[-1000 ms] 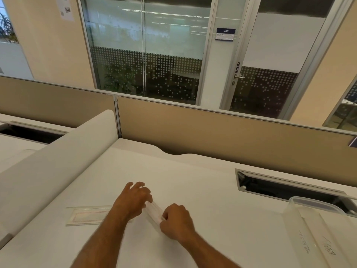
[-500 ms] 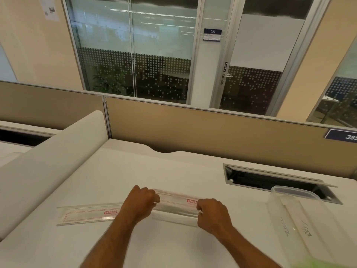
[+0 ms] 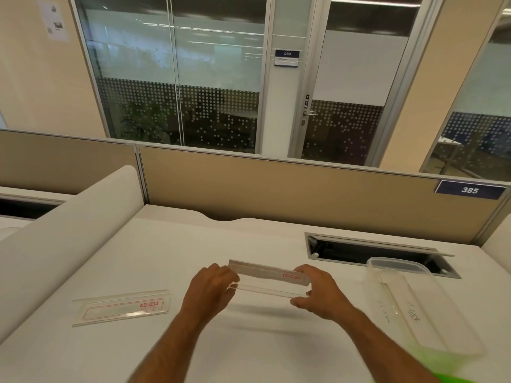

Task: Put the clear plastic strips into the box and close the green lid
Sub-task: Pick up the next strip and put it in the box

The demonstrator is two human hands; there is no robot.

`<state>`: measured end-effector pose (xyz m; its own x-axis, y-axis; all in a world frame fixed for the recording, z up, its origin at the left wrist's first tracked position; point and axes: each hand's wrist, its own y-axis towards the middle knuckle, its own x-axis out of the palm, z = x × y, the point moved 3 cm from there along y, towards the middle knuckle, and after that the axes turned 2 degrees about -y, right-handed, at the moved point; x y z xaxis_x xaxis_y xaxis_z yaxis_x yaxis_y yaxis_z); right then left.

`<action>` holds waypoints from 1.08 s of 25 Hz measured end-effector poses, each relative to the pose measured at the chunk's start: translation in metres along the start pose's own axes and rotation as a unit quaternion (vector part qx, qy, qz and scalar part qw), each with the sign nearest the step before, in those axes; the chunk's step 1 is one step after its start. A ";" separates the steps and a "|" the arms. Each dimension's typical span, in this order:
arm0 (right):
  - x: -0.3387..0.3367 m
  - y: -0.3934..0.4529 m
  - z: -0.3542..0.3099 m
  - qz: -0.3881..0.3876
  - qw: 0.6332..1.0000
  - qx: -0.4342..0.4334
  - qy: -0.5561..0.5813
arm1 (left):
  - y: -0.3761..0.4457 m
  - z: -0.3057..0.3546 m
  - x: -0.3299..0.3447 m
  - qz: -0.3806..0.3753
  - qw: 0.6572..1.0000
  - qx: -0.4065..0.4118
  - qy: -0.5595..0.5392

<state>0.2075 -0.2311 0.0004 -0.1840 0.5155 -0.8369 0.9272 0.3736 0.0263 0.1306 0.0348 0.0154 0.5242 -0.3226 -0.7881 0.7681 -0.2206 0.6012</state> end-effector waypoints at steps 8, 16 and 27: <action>-0.016 -0.019 -0.003 0.108 0.986 -0.098 -0.080 | 0.006 0.011 0.001 -0.078 0.758 -0.467 -0.448; -0.030 -0.032 -0.014 0.142 0.968 -0.163 -0.128 | 0.007 0.019 0.007 -0.026 0.649 -0.496 -0.577; -0.049 -0.032 -0.021 0.068 0.986 -0.136 -0.063 | 0.010 0.028 -0.001 0.030 0.695 -0.438 -0.570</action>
<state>0.1799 -0.2517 0.0522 -0.0053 0.4820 -0.8762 0.8161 0.5084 0.2747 0.1275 0.0075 0.0255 0.3169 -0.9363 0.1514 0.9482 0.3087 -0.0752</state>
